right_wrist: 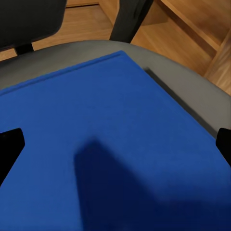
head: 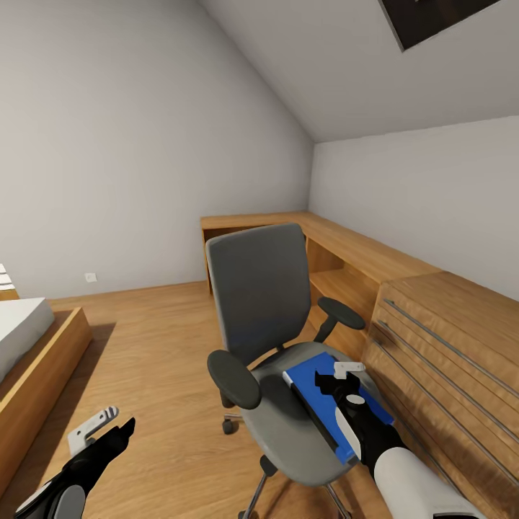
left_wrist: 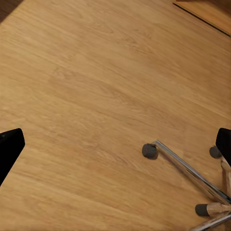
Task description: In the bedroom, organize the workspace by keeping the computer under the desk, ensuring the monitor is on the desk, placing the keyboard on the desk next to the monitor, placing the mouse on the desk next to the keyboard, moving the folder from the swivel chair onto the desk next to the mouse, stacking the notebook on top of the folder with the pen on top of the notebook, and positioning the swivel chair next to the desk.
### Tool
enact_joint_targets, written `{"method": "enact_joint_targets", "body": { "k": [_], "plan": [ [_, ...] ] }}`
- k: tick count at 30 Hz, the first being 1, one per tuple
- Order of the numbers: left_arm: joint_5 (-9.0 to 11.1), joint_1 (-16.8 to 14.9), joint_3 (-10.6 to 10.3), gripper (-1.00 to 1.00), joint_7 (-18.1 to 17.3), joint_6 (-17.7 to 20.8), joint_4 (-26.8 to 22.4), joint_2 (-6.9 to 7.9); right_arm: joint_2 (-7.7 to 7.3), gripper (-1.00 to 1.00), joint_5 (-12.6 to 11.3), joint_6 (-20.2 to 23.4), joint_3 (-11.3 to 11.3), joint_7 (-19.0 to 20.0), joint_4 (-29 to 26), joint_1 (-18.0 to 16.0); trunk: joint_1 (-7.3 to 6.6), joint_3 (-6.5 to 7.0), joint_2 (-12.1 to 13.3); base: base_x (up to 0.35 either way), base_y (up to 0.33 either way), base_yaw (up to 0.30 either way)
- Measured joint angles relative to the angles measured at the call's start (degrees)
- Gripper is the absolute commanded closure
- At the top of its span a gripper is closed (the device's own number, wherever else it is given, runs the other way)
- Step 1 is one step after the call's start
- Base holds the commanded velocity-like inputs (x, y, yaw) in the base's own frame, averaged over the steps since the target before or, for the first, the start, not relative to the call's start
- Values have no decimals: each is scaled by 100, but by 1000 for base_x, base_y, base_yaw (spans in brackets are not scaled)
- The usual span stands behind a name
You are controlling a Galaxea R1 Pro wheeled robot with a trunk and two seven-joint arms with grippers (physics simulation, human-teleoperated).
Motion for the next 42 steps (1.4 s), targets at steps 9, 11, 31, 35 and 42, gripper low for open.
{"method": "enact_joint_targets", "body": {
  "k": [9,11,31,35,42],
  "plan": [
    [0,0,2,-100,0,16,0,0,0,-100,0,-2,3,0,0,0,43,-35,-79,0,0,0],
    [0,0,-1,-100,0,20,0,0,0,-100,0,-2,3,0,0,-1,87,-71,-159,0,0,0],
    [0,0,10,-100,-8,27,0,6,0,-100,0,-2,3,0,0,4,198,-162,-361,0,0,0],
    [0,0,12,-100,-9,23,0,8,0,-100,0,-2,3,0,0,0,198,-162,-361,0,0,0],
    [0,0,18,-100,-9,11,0,9,0,-100,0,-2,3,0,0,2,198,-162,-361,0,0,0]
  ]
}}
